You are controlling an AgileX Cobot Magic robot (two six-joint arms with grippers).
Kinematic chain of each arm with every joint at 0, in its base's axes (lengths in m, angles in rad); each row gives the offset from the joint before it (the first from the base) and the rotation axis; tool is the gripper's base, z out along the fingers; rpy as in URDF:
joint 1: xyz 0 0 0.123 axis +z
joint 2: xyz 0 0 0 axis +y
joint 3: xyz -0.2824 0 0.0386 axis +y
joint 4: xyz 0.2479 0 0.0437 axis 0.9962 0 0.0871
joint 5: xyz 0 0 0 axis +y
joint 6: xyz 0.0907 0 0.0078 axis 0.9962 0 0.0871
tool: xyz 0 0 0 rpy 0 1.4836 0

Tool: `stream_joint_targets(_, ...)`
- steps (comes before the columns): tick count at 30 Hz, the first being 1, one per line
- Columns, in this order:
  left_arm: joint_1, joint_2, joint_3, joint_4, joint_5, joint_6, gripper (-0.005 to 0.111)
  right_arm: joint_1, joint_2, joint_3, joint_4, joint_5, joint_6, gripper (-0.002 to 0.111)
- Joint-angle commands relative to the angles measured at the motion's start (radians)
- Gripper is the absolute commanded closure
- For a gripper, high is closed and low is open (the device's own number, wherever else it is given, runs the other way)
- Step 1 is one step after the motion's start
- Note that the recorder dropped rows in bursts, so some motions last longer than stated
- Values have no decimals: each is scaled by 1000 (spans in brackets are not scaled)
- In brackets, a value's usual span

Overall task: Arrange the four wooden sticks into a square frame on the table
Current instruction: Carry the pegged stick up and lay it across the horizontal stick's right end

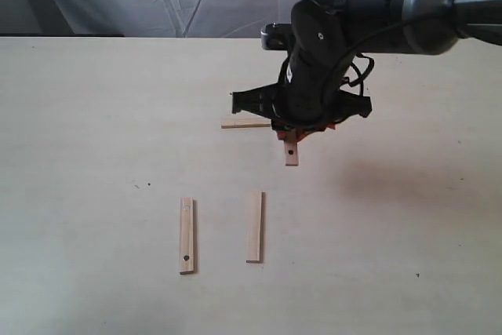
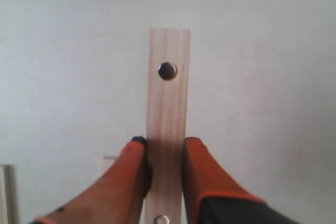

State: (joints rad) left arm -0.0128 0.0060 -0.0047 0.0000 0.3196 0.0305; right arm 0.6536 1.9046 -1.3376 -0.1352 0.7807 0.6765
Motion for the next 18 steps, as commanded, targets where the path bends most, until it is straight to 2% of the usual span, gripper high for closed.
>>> stream_joint_targets(1, 2, -6, 5, -7, -14, -2, 107, -22, 94, -130, -14, 54, -28, 108)
stream_joint_targets(9, 2, -6, 5, -7, -14, -2, 107, -26, 258, -300, -14, 84, -30, 108)
stream_joint_targets(18, 2, -6, 5, -7, -14, -2, 107, -26, 359, -369, -73, 98, -30, 108)
